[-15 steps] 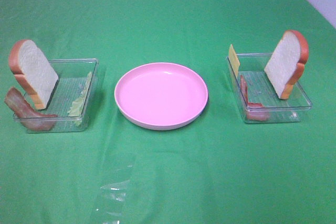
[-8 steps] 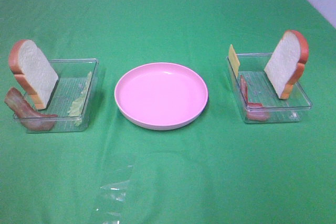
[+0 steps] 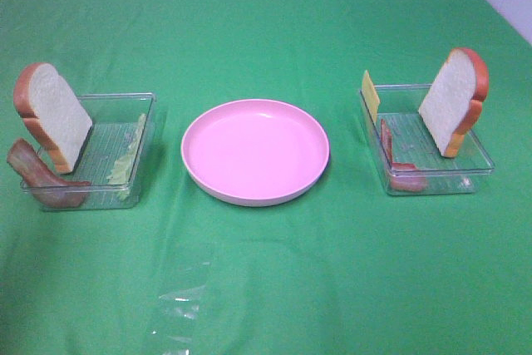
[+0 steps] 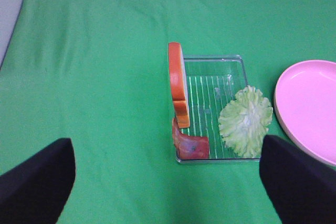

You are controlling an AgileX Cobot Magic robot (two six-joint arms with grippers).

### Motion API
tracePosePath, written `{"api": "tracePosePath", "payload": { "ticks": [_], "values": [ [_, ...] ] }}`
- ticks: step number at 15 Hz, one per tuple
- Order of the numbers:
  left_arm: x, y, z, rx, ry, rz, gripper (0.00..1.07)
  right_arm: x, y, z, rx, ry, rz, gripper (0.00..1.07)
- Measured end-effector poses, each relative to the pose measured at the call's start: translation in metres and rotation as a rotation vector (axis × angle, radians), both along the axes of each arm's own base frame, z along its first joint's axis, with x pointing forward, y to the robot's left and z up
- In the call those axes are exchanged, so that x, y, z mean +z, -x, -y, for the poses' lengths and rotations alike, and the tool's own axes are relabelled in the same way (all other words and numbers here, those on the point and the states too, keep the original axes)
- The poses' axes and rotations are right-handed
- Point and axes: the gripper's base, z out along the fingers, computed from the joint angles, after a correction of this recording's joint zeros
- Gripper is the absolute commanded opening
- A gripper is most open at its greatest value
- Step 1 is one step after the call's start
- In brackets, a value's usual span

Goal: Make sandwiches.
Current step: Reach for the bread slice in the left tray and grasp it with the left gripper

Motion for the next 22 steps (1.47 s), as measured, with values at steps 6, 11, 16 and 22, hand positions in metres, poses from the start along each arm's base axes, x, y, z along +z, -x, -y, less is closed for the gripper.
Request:
{"api": "tracePosePath", "payload": {
  "ticks": [6, 11, 16, 22],
  "values": [
    [-0.017, -0.120, -0.001, -0.013, 0.004, -0.287, 0.87, 0.000, 0.000, 0.000, 0.000, 0.000, 0.000, 0.99],
    [-0.072, -0.193, -0.002, -0.023, 0.009, -0.525, 0.87, 0.000, 0.000, 0.000, 0.000, 0.000, 0.000, 0.99],
    [-0.138, -0.227, 0.004, -0.072, 0.077, -0.616, 0.87, 0.000, 0.000, 0.000, 0.000, 0.000, 0.000, 0.99],
    [-0.188, -0.250, 0.004, -0.083, 0.075, -0.616, 0.84, 0.000, 0.000, 0.000, 0.000, 0.000, 0.000, 0.99]
  ]
}}
